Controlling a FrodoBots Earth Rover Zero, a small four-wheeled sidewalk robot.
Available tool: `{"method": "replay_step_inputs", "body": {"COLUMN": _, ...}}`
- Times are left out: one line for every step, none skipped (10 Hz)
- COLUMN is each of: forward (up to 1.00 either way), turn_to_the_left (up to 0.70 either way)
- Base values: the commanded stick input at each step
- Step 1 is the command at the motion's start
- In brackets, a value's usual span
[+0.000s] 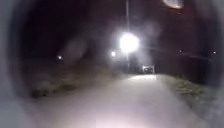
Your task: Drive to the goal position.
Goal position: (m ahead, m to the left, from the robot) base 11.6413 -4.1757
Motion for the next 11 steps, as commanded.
{"method": "replay_step_inputs", "body": {"forward": 1.0, "turn_to_the_left": -0.34}}
{"method": "replay_step_inputs", "body": {"forward": 1.0, "turn_to_the_left": -0.24}}
{"method": "replay_step_inputs", "body": {"forward": 1.0, "turn_to_the_left": 0.0}}
{"method": "replay_step_inputs", "body": {"forward": 1.0, "turn_to_the_left": 0.0}}
{"method": "replay_step_inputs", "body": {"forward": 1.0, "turn_to_the_left": 0.0}}
{"method": "replay_step_inputs", "body": {"forward": 1.0, "turn_to_the_left": -0.34}}
{"method": "replay_step_inputs", "body": {"forward": 1.0, "turn_to_the_left": -0.17}}
{"method": "replay_step_inputs", "body": {"forward": 1.0, "turn_to_the_left": -0.05}}
{"method": "replay_step_inputs", "body": {"forward": 1.0, "turn_to_the_left": 0.0}}
{"method": "replay_step_inputs", "body": {"forward": 1.0, "turn_to_the_left": 0.0}}
{"method": "replay_step_inputs", "body": {"forward": 1.0, "turn_to_the_left": 0.0}}
